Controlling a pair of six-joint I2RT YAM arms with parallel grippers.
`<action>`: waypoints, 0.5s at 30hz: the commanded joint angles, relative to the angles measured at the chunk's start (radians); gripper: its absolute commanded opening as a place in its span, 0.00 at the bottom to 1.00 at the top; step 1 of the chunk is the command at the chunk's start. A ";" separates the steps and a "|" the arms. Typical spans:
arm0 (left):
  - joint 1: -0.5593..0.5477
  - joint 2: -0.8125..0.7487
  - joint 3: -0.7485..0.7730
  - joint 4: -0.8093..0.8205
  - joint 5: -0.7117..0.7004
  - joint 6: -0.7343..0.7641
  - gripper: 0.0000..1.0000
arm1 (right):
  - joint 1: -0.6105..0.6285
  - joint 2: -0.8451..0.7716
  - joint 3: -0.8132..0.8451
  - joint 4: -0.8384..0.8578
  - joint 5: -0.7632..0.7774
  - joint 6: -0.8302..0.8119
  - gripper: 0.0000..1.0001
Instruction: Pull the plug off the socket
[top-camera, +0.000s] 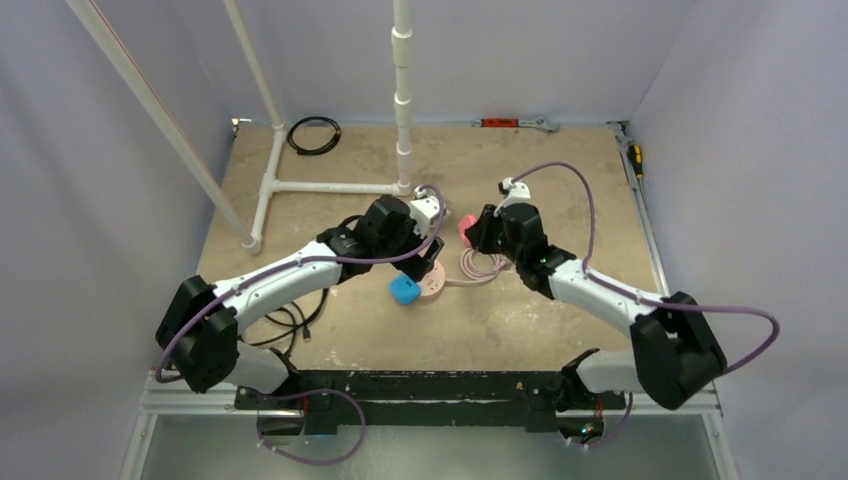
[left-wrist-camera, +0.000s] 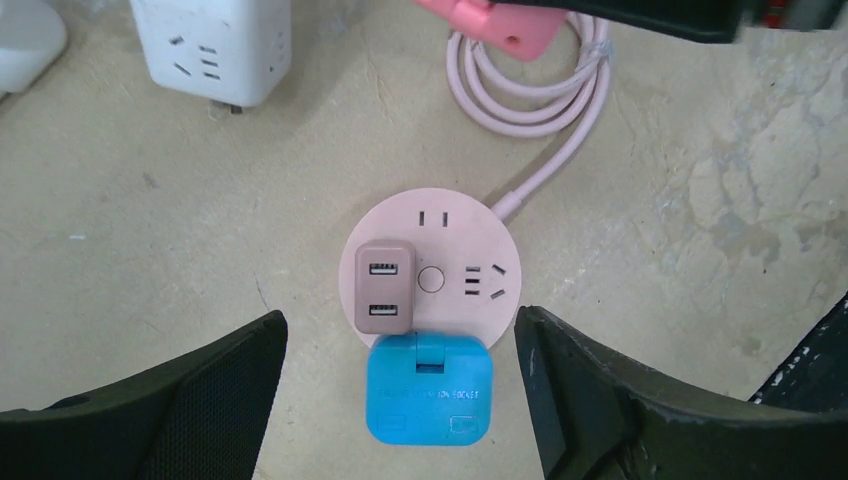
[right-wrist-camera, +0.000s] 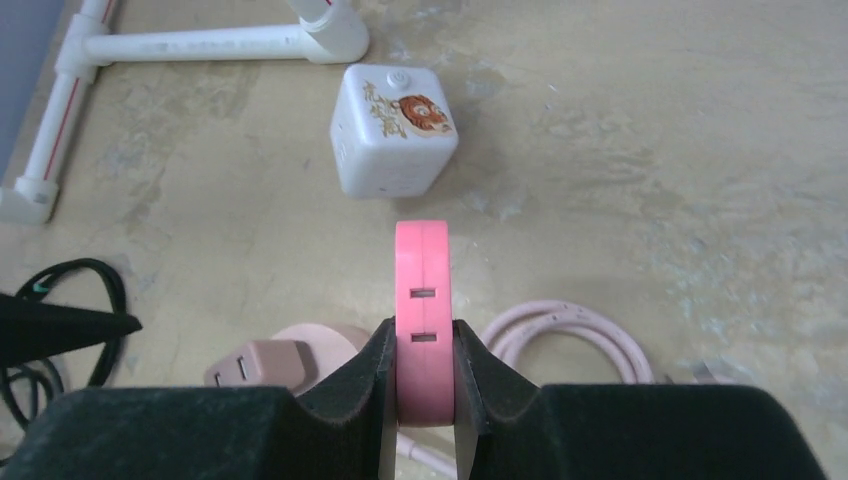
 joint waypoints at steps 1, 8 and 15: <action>0.016 -0.065 -0.014 0.055 -0.024 -0.016 0.83 | -0.073 0.116 0.102 0.112 -0.184 0.019 0.00; 0.070 -0.066 -0.010 0.047 -0.067 -0.060 0.84 | -0.128 0.255 0.176 0.148 -0.247 0.037 0.00; 0.074 -0.060 -0.009 0.038 -0.103 -0.060 0.83 | -0.168 0.411 0.229 0.224 -0.335 0.062 0.00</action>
